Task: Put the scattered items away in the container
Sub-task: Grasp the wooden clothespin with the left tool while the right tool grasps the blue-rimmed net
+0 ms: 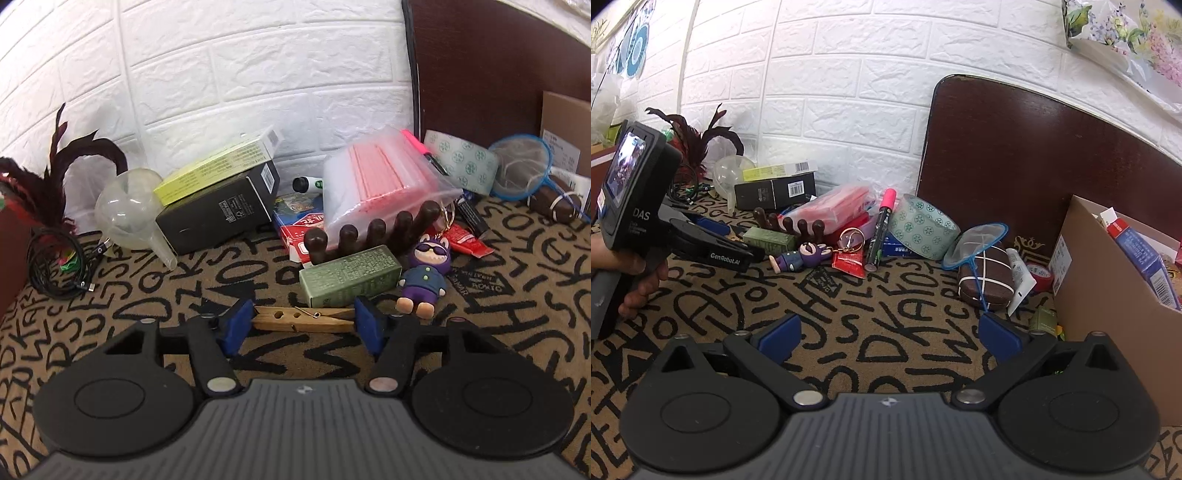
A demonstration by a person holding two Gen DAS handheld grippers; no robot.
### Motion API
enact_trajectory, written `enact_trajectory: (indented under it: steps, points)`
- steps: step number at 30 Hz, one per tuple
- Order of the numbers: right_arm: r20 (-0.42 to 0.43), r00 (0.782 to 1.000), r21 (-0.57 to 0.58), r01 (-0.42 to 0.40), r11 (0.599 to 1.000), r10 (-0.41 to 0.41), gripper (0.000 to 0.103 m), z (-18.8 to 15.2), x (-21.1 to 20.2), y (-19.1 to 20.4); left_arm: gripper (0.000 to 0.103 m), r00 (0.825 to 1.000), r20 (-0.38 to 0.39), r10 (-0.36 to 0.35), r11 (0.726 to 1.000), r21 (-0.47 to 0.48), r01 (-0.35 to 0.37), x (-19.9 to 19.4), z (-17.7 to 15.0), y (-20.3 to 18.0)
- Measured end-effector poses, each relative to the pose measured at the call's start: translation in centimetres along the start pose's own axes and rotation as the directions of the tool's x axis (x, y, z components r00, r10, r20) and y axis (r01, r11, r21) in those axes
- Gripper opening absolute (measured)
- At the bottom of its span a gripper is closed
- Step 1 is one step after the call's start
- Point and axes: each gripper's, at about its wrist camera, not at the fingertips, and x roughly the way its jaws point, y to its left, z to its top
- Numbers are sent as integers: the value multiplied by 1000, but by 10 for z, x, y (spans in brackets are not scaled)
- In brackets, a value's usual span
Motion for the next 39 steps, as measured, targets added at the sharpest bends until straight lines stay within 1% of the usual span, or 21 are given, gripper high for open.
enact_trajectory:
  steps: [4, 8, 13, 16, 19, 24, 27, 28, 29, 30, 31, 32, 33, 34, 39]
  points:
    - [15, 1000, 4, 6, 1000, -6, 103, 0, 0, -2, 60, 1000, 21, 5, 999, -35, -4, -11, -4, 5]
    - [7, 1000, 27, 19, 999, -19, 103, 0, 14, -10, 60, 1000, 19, 10, 1000, -7, -10, -11, -4, -1]
    - [-2, 999, 42, 52, 998, -52, 103, 4, 42, -22, 60, 1000, 16, 10, 1000, 0, -10, -9, -1, -6]
    - [-10, 999, 68, 53, 996, -52, 97, 11, 60, -35, 60, 1000, 14, 8, 1000, 28, -8, -7, -2, -10]
    - [37, 998, 124, 41, 991, -46, 97, 26, 71, -49, 60, 1000, 16, 5, 999, 38, -5, -7, -3, -11]
    - [42, 997, 282, 44, 958, -58, 97, 45, 103, -77, 60, 1000, 24, 0, 998, 67, -2, -8, -3, -17]
    - [33, 998, 332, 46, 942, -60, 96, 50, 121, -87, 60, 1000, 21, -4, 997, 73, 2, -6, -3, -18]
    - [30, 998, 338, 49, 940, -63, 91, 51, 126, -89, 60, 1000, 21, -5, 997, 73, 3, -6, -2, -18]
    - [26, 997, 340, 54, 939, -67, 78, 51, 130, -90, 60, 1000, 20, -6, 997, 73, 4, -6, -2, -18]
    - [25, 997, 340, 58, 938, -70, 71, 51, 132, -91, 60, 1000, 19, -6, 997, 72, 4, -5, -2, -18]
    - [27, 997, 339, 58, 939, -71, 49, 51, 134, -91, 60, 1000, 18, -5, 997, 71, 4, -6, -2, -18]
    - [24, 997, 333, 61, 941, -73, 22, 51, 137, -91, 60, 1000, 19, -5, 997, 71, 4, -6, -2, -18]
    - [23, 997, 325, 65, 944, -77, 12, 51, 138, -90, 60, 1000, 19, -5, 997, 72, 4, -6, -2, -18]
    - [29, 997, 321, 64, 945, -78, 9, 50, 139, -90, 60, 1000, 20, -6, 997, 73, 4, -6, -2, -18]
    - [51, 996, 307, 52, 950, -71, 7, 47, 139, -85, 60, 1000, 21, -11, 998, 68, 9, -6, -2, -18]
